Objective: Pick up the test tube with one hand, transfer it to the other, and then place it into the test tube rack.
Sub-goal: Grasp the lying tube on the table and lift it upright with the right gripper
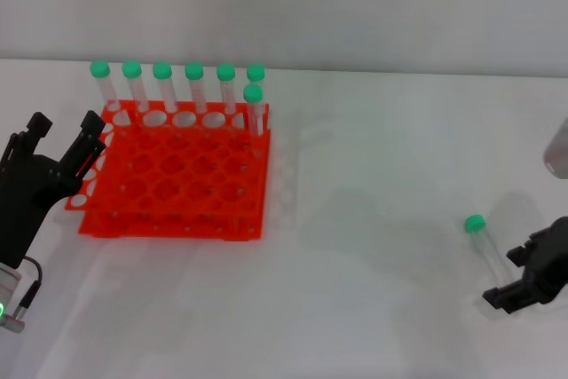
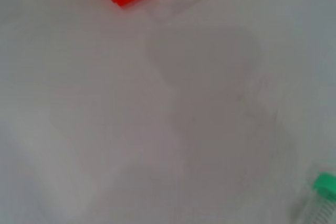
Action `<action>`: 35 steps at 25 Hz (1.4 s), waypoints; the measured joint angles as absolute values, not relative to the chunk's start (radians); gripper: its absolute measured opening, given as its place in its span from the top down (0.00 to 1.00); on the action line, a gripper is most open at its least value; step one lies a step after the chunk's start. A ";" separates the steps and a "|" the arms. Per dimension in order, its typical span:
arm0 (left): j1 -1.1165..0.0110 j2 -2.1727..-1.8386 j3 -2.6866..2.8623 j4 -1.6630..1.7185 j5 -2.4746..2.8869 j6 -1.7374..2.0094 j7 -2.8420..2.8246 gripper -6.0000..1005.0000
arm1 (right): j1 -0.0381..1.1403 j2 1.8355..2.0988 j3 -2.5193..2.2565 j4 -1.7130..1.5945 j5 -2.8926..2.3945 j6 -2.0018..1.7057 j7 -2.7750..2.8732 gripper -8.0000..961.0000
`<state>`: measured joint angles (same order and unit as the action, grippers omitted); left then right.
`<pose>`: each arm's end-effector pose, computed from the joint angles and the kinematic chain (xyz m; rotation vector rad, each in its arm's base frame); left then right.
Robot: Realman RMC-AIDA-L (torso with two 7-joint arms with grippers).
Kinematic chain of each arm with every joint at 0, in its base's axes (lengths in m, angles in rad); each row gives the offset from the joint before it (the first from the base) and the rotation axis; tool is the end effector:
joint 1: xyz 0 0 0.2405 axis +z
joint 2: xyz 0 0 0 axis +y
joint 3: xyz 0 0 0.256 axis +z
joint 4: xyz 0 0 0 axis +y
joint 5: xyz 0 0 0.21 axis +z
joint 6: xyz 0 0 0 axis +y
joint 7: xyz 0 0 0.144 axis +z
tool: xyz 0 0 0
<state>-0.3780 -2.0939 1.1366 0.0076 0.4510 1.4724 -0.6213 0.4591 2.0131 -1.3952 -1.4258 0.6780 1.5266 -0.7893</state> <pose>-0.3315 0.2875 -0.0003 -1.6006 -0.7065 -1.0896 0.2084 0.3380 0.0210 -2.6786 0.7418 -0.4307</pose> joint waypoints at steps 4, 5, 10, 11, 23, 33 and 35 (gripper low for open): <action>-0.372 -2.094 1.137 0.008 0.451 1.479 -0.621 0.16 | 0.477 2.013 -1.418 -1.394 0.667 1.498 -0.778 0.26; -0.372 -2.093 1.137 0.008 0.451 1.480 -0.621 0.16 | 0.482 2.014 -1.425 -1.387 0.660 1.489 -0.774 0.26; -0.373 -2.092 1.137 0.008 0.451 1.481 -0.621 0.17 | 0.502 2.014 -1.474 -1.358 0.595 1.440 -0.730 0.26; -0.374 -2.092 1.137 0.008 0.451 1.481 -0.621 0.17 | 0.504 2.014 -1.485 -1.353 0.589 1.431 -0.726 0.26; -0.376 -2.090 1.137 0.014 0.451 1.482 -0.620 0.17 | 0.522 2.015 -1.550 -1.350 0.519 1.413 -0.682 0.38; -0.372 -2.090 1.137 0.015 0.451 1.482 -0.618 0.18 | 0.532 2.015 -1.572 -1.352 0.476 1.408 -0.656 0.55; -0.371 -2.090 1.137 0.015 0.451 1.482 -0.619 0.18 | 0.532 2.015 -1.575 -1.351 0.456 1.408 -0.656 0.61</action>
<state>-0.3713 -2.0904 1.1366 0.0155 0.4509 1.4820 -0.6189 0.5325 2.0146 -1.5755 -1.3515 0.4562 1.4084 -0.6565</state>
